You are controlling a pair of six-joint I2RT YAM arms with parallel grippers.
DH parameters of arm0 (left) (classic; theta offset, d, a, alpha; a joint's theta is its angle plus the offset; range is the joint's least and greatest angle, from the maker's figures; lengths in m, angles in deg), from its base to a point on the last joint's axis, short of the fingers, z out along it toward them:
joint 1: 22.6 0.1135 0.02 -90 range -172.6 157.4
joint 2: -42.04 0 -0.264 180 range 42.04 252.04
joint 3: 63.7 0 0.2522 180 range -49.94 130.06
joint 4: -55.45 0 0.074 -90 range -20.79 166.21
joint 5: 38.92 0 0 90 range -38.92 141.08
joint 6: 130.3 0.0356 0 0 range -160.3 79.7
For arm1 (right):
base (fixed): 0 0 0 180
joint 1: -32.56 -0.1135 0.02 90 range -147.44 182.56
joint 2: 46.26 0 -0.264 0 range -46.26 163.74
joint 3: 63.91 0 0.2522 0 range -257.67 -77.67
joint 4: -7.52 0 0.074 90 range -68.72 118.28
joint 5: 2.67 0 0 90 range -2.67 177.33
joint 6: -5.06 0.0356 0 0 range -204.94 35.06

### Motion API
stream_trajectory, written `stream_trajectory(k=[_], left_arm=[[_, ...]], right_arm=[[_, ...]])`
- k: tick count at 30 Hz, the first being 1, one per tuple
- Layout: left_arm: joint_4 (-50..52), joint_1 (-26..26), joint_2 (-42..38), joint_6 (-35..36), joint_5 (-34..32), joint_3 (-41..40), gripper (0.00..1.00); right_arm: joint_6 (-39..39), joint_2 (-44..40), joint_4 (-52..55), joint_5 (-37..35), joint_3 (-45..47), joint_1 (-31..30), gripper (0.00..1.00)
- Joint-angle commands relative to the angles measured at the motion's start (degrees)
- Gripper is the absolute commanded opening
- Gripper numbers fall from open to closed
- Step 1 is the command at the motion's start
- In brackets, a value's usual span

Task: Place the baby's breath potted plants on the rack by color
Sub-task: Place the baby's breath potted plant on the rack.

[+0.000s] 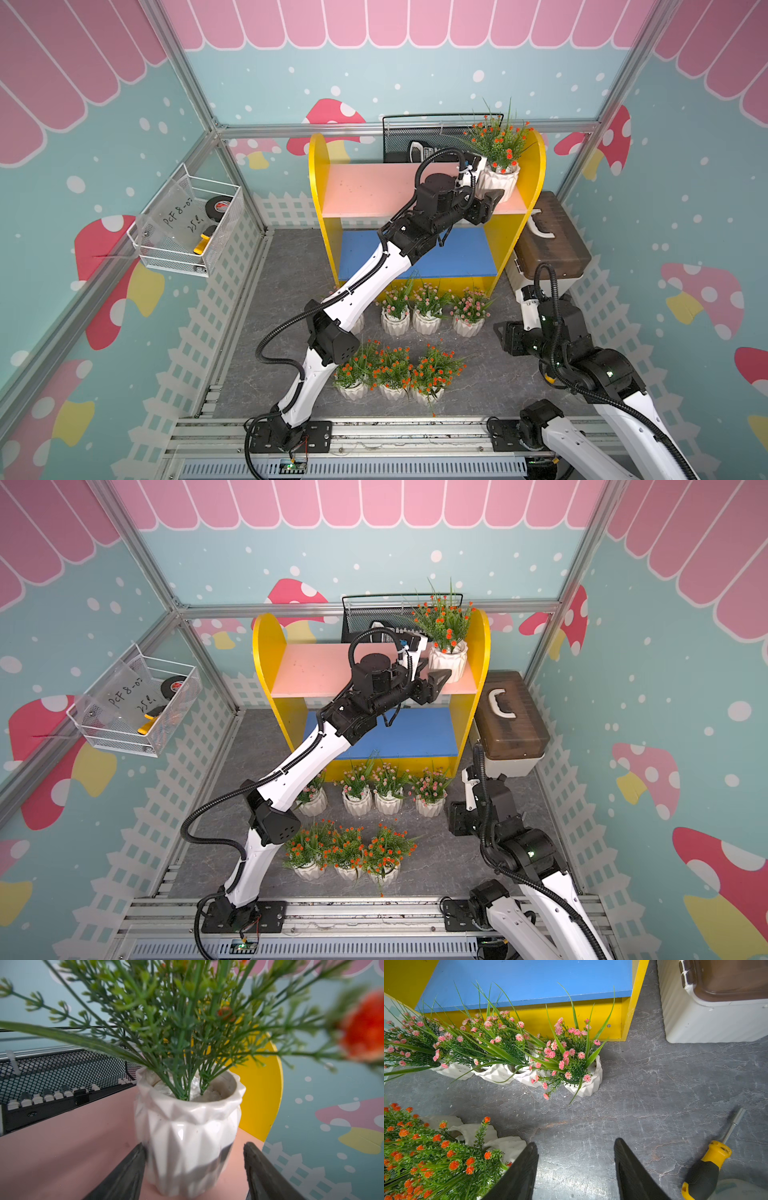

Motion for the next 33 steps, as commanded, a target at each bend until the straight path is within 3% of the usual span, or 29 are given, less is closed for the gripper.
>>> stream_trajectory(k=[1, 8, 19, 33], left_arm=[[-0.4, -0.4, 2.0, -1.4, 2.0, 1.4, 0.73], [-1.3, 0.6, -3.7, 0.3, -1.0, -5.4, 0.83], [-10.9, 1.4, -21.3, 3.2, -3.2, -29.9, 0.9], [-19.2, 0.9, -49.2, 5.0, -9.9, -68.4, 0.97]], right_arm=[[0.3, -0.2, -0.3, -0.3, 0.7, 0.2, 0.58], [0.7, -0.3, 0.0, -1.4, 0.5, 0.2, 0.6], [1.9, 1.5, -0.5, -3.2, 0.7, 0.2, 0.63], [4.1, 2.7, -5.5, 7.6, 8.1, 0.1, 0.58]])
